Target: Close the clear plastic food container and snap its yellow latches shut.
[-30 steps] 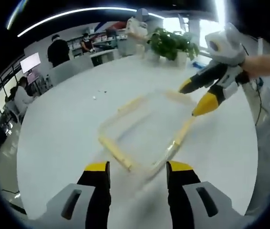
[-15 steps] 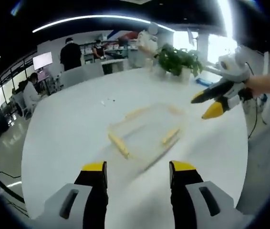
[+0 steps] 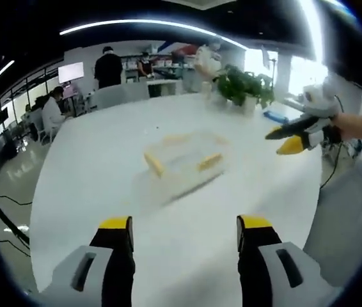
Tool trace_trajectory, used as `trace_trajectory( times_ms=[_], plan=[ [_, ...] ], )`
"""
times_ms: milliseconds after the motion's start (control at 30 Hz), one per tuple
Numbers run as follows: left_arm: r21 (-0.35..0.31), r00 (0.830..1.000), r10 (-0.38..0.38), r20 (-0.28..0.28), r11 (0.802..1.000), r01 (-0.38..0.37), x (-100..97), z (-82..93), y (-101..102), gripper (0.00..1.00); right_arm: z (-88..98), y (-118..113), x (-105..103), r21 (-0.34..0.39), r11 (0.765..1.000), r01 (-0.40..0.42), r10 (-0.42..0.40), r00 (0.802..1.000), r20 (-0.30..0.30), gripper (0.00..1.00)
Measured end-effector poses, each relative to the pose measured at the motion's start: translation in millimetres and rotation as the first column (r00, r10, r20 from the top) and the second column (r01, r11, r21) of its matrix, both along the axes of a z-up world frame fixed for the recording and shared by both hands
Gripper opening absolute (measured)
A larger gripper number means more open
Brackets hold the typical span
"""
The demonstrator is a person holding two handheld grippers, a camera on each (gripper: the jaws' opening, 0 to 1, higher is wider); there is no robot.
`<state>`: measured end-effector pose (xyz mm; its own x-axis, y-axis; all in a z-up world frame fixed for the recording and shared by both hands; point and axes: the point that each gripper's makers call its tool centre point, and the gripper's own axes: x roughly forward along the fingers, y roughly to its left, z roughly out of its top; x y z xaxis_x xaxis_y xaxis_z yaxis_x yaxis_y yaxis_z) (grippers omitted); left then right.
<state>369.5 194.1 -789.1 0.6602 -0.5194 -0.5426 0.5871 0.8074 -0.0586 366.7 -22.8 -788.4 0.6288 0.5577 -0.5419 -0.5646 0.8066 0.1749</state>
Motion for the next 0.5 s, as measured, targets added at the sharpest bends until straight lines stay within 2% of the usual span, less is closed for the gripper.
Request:
trace_trajectory(
  times_ms=[100,200,500],
  plan=[
    [-0.009,1.000,0.018,0.002,1.000,-0.018,-12.3,1.6,4.6,0.64,-1.7,-1.2,-14.0,0.004,1.000,0.002,-0.002,1.000,-0.011,0.53],
    [0.017,0.999,0.028,0.018,0.999,-0.028,-21.6,5.4,6.7,0.64,-4.7,-3.7,-24.1,-0.004,1.000,0.001,-0.001,1.000,-0.022,0.53],
    [-0.038,0.999,0.038,0.013,0.999,-0.038,-35.6,5.0,-0.7,0.67,-7.7,-6.8,-43.3,-0.016,1.000,0.001,-0.002,0.999,-0.040,0.52]
  ],
)
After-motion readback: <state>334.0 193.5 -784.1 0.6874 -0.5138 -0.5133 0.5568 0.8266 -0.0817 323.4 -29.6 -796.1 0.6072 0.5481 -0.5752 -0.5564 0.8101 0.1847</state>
